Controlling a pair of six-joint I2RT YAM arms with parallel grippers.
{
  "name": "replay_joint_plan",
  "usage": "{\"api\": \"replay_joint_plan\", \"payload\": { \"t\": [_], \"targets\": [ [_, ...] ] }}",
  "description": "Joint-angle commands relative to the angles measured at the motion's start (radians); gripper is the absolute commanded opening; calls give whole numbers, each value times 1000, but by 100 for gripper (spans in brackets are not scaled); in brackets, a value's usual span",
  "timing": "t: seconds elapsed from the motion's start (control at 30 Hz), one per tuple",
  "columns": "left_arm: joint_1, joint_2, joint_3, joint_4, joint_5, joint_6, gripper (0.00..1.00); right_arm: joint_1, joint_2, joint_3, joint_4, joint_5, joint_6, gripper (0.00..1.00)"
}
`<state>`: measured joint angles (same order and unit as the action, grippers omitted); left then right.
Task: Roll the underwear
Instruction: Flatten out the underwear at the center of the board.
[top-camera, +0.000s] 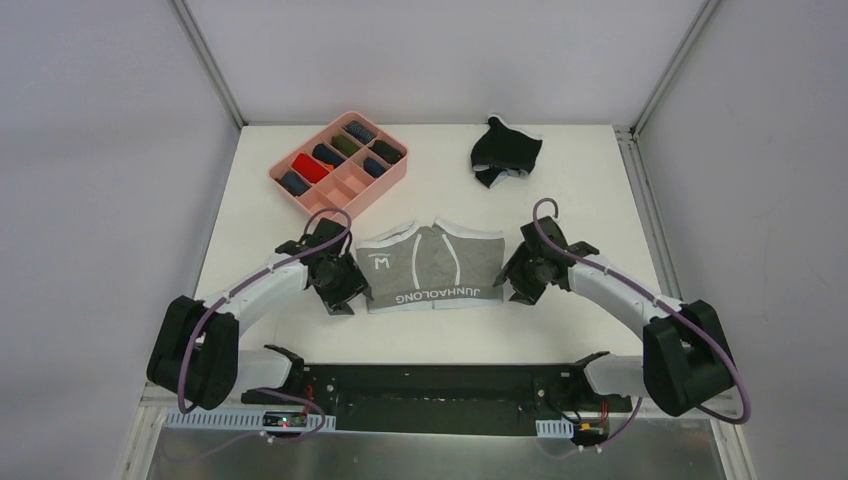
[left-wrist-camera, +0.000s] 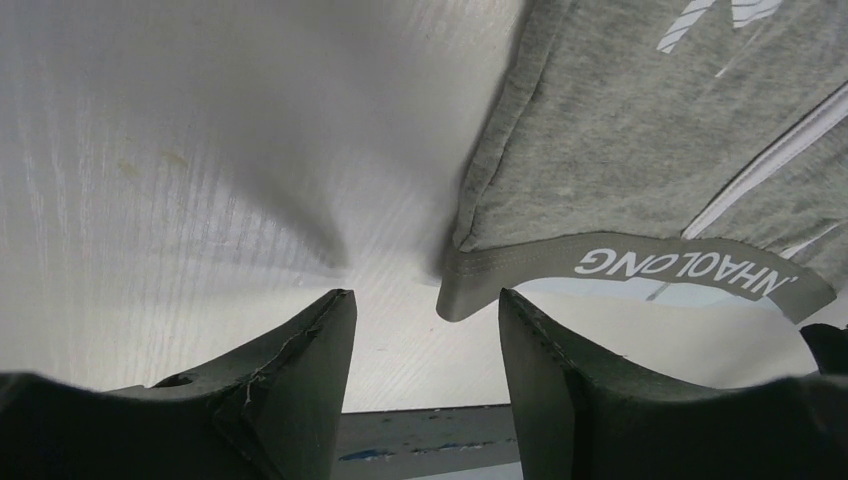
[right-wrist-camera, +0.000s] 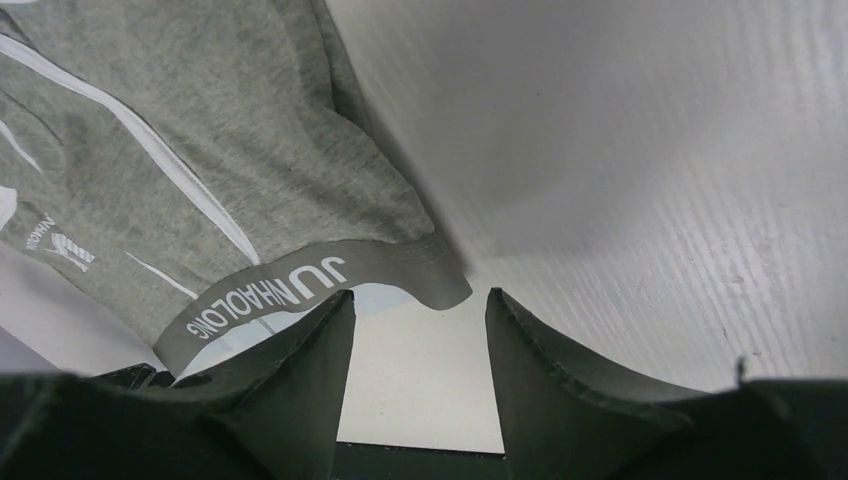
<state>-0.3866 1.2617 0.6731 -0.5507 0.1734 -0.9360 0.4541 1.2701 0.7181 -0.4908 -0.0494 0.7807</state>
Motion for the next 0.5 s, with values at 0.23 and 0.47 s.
{"api": "replay_joint_plan", "payload": {
  "t": [0.23,0.47],
  "targets": [
    [-3,53,-107,179,78,-84,50,-14,51,-69,94,-21,33,55],
    [-3,65,-133,245,114,-142,18,-39,43,-115,132,-45,59,52]
  ]
}}
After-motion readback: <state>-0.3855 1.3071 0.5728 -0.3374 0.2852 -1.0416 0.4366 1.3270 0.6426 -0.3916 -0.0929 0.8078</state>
